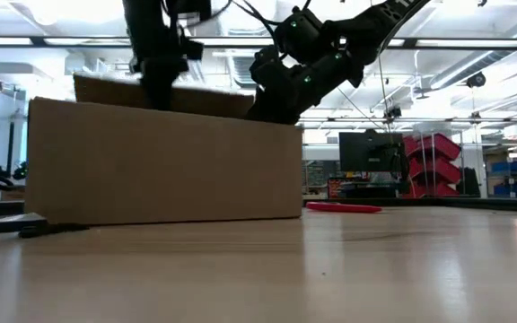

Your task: Unpack boxes

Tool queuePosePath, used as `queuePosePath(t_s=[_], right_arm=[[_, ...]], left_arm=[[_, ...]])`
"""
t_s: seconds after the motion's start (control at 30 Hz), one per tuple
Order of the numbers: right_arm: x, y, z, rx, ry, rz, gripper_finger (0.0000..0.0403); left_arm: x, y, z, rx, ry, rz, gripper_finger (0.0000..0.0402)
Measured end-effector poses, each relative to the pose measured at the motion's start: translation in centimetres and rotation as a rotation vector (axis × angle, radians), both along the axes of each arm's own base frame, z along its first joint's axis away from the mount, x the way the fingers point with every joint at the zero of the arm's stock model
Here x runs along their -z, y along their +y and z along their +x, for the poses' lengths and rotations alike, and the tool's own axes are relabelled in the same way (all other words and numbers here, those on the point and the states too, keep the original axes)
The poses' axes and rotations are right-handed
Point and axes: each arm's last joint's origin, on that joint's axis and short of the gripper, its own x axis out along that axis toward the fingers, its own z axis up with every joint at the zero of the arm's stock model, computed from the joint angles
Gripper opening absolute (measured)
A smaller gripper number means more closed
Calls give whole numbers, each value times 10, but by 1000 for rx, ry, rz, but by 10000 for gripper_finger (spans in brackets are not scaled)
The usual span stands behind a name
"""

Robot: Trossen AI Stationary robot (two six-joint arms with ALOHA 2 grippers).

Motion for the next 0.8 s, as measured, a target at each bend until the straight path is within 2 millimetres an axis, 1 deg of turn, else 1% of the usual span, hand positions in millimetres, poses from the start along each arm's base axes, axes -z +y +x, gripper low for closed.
queuePosePath(t_s=[0.13, 0.23, 0.33, 0.5, 0.6, 0.7, 0.8], right_arm=[[1, 2, -1, -18, 19, 0, 183], [2, 2, -3, -19, 42, -6, 183], [1, 2, -5, -21, 55, -10, 183], [-9, 3, -11, 2, 68, -44, 183], [-18, 2, -16, 34, 64, -88, 183], [-28, 1, -20, 57, 42, -122, 183], [-31, 2, -23, 57, 51, -132, 183]], left_arm=[[-26, -3, -3, 46, -36, -96, 1], [-37, -3, -3, 102, -74, -152, 1], [-44, -1, -4, 110, -115, -174, 1], [-49, 6, -6, 126, -209, -252, 1], [-49, 9, -1, 156, -285, -291, 0], [-46, 8, 3, 196, -330, -364, 0], [-40, 8, 6, 225, -366, -441, 0]])
